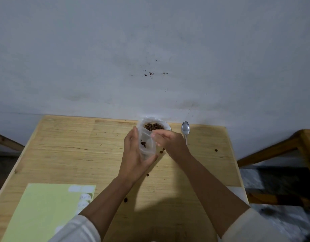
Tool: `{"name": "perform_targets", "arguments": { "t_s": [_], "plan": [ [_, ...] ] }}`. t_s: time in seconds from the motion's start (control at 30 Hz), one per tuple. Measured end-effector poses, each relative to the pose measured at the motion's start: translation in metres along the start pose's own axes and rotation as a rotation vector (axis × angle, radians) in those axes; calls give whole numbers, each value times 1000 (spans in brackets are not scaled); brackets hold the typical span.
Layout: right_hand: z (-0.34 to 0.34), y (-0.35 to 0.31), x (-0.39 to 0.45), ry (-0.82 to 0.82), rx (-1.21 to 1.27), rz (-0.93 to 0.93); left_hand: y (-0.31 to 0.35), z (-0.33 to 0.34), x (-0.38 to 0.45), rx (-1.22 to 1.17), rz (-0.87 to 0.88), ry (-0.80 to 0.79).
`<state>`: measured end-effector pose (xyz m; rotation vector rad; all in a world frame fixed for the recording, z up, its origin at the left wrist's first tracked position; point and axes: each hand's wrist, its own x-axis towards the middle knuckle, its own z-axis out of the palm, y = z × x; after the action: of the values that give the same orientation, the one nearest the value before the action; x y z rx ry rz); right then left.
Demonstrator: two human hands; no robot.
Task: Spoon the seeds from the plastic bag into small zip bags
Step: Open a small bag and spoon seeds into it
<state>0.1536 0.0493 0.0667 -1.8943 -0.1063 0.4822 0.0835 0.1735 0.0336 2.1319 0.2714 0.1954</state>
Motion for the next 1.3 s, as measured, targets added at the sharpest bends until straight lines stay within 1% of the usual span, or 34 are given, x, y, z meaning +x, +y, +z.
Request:
{"name": "perform_targets", "arguments": {
  "t_s": [0.13,0.3,0.4,0.47,0.53,0.63,0.7,0.77,0.87,0.93,1.03,1.23,1.3],
  "plan": [
    [2,-19,2,19,-90,-97,9,-13,3,-1,3,20],
    [-9,-55,-1,-80,-160,-137,19,-41,11,-66,76,182],
    [-14,-64,-11,-77,4,-129,30,-53,12,-175,87,313],
    [-15,-64,-19,-61,153,-158,37,-58,10,-261,11,379],
    [-14,-61,-26,-22,253,-205,41,-62,9,-354,-62,407],
    [-11,-63,-34,111,229,-266,47,-69,3,-426,-55,374],
    [-10,-68,-38,154,204,-289,47,-75,1,-428,-18,336],
    [-10,-72,-39,154,158,-330,45,-83,1,-407,37,256],
    [-12,-78,-42,104,102,-361,42,-96,4,-365,104,106],
    [-15,-81,-44,60,72,-353,42,-105,5,-368,121,69],
    [-14,-87,-46,28,64,-356,42,-115,4,-416,116,62],
    [5,-94,-51,101,169,-349,44,-123,0,-420,93,144],
    [12,-95,-53,98,193,-342,43,-126,-1,-408,91,166]
  ]
}}
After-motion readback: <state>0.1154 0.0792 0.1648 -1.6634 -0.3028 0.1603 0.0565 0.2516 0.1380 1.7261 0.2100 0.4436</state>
